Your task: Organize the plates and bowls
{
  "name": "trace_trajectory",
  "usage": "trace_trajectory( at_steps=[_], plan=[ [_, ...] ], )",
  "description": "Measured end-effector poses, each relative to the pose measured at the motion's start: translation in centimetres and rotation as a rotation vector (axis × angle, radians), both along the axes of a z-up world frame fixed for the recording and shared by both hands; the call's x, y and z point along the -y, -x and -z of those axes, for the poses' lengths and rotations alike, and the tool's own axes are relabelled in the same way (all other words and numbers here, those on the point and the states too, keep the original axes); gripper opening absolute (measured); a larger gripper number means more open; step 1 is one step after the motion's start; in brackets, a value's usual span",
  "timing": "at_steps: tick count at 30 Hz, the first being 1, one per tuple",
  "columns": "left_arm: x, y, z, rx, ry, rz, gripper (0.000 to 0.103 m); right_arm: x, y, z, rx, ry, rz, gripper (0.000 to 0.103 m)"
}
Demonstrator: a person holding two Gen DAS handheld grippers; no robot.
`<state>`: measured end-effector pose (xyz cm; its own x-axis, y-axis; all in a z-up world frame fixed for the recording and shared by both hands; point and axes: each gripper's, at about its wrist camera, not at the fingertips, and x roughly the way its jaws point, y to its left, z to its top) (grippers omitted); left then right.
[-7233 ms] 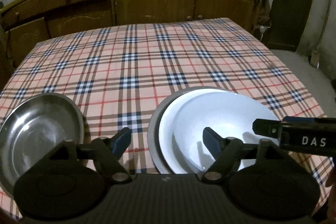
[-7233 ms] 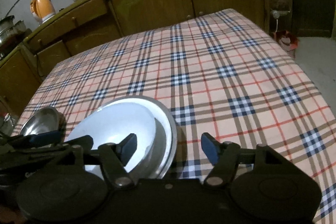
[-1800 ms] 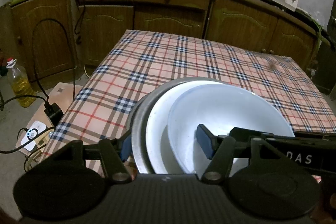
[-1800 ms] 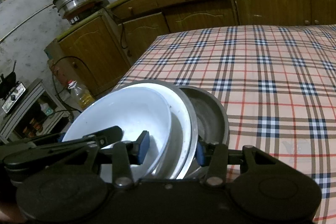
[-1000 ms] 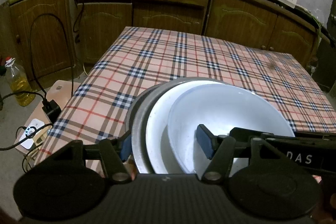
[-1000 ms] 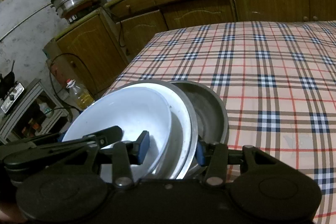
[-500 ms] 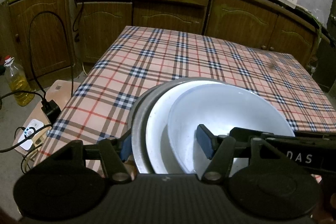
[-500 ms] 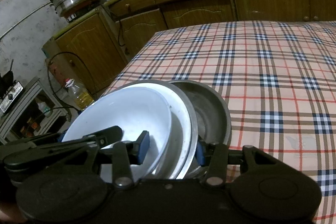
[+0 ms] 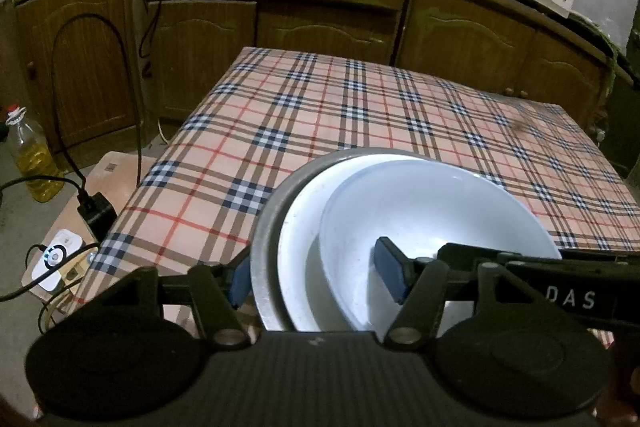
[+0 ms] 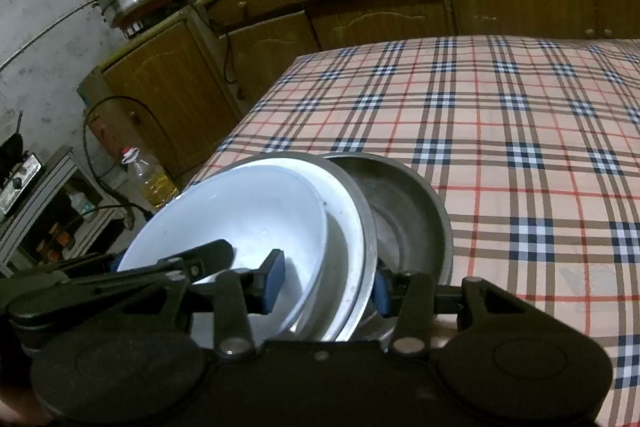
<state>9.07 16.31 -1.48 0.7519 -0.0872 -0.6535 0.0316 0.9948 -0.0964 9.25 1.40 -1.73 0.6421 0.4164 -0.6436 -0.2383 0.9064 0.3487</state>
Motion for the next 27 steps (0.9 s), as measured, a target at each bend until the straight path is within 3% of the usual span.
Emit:
trace_trajectory(
  at_steps=[27],
  plan=[
    [0.9, -2.3, -0.1, 0.007, -0.007, 0.035, 0.065, 0.9, -1.7, -0.1, 0.002, -0.008, 0.035, 0.055]
  ],
)
